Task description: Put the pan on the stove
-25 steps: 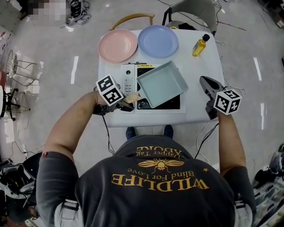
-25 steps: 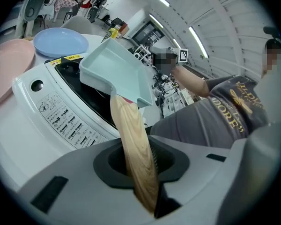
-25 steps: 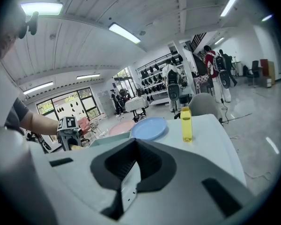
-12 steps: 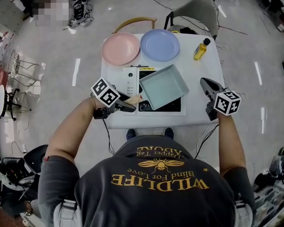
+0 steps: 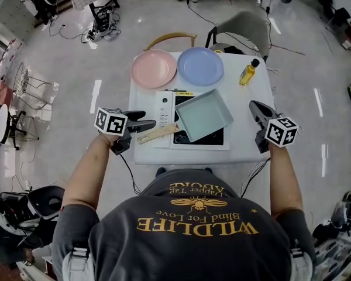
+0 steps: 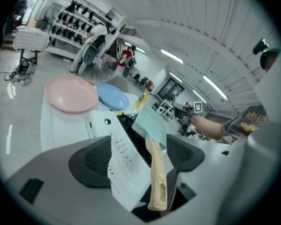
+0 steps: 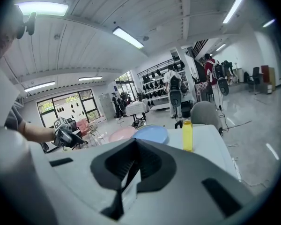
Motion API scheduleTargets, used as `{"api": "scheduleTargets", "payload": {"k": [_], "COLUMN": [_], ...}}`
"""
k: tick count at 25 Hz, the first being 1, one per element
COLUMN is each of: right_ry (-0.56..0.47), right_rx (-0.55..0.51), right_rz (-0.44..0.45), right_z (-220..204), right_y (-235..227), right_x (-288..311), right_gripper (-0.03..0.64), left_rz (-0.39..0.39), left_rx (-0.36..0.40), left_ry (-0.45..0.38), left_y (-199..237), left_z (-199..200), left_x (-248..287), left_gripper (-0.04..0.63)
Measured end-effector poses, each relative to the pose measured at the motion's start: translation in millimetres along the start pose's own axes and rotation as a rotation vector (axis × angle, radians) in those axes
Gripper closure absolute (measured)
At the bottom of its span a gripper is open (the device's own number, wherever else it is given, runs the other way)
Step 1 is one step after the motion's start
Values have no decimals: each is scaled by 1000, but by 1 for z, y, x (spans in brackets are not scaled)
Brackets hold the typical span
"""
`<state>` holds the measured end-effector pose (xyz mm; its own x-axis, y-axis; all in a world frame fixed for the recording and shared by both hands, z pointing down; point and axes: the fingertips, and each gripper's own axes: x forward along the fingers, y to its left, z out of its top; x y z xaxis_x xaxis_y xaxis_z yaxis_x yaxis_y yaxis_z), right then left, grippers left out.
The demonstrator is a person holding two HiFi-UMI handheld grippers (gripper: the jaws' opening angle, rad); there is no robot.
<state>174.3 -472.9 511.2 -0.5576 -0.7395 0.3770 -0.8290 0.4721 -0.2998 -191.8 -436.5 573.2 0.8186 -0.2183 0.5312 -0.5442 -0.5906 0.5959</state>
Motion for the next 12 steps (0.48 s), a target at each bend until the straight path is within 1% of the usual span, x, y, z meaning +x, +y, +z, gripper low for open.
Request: {"api": "scheduleTargets", "payload": {"k": [3,7,10,12], "right_ry": [-20,-50,-74,-88], "right_rx": [-13,-31,-52,-77], "right_rz": [1,5,11,11], "right_z": [10,30,46,57], "right_y": [4,12,20,26], "right_x": [-1,-4,-5,-4], "right_gripper": [618,618,618,618], "left_rz": [53,119,181,224], "left_rx": [16,104,188,251], "left_ry": [-205,-440,-581,-646], "left_y": [2,-10,-25,-37], "left_z": [31,69,93,106], "left_x": [-28,-63,-83,-92], "left_gripper": [241,315,387,433]}}
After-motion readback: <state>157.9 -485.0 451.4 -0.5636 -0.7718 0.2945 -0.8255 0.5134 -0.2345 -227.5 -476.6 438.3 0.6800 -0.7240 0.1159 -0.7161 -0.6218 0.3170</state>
